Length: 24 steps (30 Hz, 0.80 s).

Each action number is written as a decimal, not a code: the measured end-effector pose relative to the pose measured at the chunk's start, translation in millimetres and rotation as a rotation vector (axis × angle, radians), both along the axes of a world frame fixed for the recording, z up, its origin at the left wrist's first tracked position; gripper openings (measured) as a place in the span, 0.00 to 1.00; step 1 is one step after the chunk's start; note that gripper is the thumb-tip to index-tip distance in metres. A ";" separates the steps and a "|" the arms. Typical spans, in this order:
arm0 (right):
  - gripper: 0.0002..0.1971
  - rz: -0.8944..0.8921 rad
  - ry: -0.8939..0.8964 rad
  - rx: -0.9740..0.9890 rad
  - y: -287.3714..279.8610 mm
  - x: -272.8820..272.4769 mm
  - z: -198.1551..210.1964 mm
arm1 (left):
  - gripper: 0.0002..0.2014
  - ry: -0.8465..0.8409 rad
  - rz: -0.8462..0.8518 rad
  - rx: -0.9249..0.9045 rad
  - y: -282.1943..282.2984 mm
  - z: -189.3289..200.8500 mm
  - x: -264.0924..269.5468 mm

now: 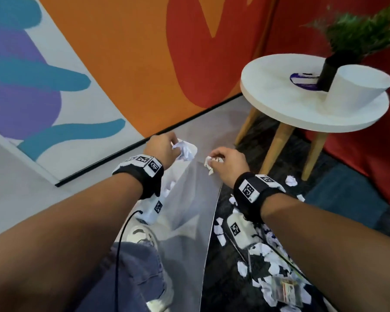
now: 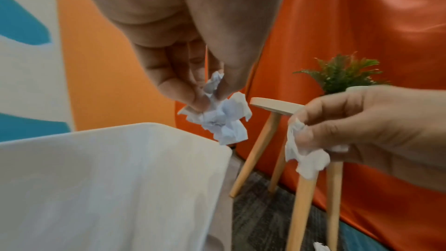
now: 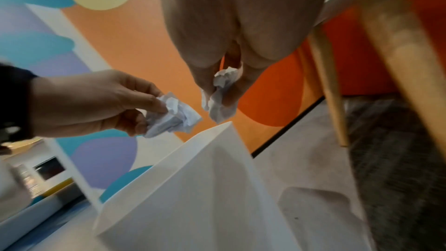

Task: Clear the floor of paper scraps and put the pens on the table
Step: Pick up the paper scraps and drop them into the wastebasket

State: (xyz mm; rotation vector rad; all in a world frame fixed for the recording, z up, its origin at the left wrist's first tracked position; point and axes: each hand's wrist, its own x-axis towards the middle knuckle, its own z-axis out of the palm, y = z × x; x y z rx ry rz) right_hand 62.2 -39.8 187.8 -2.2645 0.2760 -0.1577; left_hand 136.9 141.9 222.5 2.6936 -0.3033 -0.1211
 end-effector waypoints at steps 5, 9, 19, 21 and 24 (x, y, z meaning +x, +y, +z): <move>0.03 0.130 -0.003 0.037 50.9 21.5 -6.5 | 0.06 0.085 0.064 0.067 30.2 -23.6 3.2; 0.04 0.158 -0.002 -0.005 70.6 33.1 -11.1 | 0.04 0.163 0.059 0.072 40.6 -36.1 7.2; 0.04 0.133 -0.007 -0.054 89.0 50.8 -32.3 | 0.11 0.328 0.066 0.017 59.9 -49.6 7.2; 0.05 0.169 0.023 -0.078 93.0 54.7 -31.8 | 0.11 0.297 0.060 0.046 60.7 -49.7 6.8; 0.12 0.274 0.137 -0.144 94.4 58.1 -28.9 | 0.11 0.242 0.034 0.088 56.2 -44.2 7.0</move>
